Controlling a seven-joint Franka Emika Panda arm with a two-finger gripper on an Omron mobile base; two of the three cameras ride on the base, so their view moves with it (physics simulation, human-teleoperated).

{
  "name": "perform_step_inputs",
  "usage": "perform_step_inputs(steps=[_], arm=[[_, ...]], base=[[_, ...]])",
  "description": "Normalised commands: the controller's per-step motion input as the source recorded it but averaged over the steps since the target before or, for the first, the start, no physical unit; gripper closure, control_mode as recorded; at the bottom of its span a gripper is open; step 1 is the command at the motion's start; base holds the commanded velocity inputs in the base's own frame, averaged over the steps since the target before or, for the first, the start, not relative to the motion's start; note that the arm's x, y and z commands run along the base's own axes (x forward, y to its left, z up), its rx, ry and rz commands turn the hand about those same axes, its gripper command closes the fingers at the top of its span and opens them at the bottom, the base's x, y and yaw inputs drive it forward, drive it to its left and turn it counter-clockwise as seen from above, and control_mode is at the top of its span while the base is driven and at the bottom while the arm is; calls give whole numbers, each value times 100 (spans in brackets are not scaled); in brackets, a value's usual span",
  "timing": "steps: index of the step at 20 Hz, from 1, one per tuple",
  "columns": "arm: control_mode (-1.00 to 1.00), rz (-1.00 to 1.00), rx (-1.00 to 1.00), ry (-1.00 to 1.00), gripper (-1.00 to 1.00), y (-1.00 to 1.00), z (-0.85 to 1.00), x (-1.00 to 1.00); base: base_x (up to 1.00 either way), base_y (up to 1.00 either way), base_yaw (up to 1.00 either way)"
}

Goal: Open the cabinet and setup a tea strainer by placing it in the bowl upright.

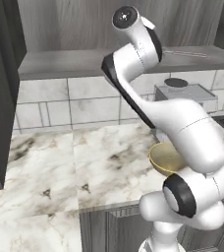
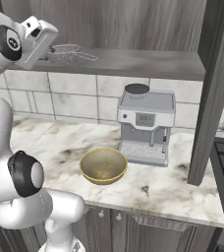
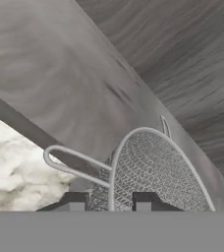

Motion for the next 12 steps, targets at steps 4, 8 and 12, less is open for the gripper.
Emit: perform_step_inputs(steps=[4, 8, 12], arm=[[-100, -24, 0, -5, 100, -4, 0, -100], [-100, -26, 0, -1, 100, -19, 0, -100], [-100, -21, 0, 0, 100, -41, -9, -98]], base=[[0, 0, 0], [0, 0, 0], [0, 0, 0]])
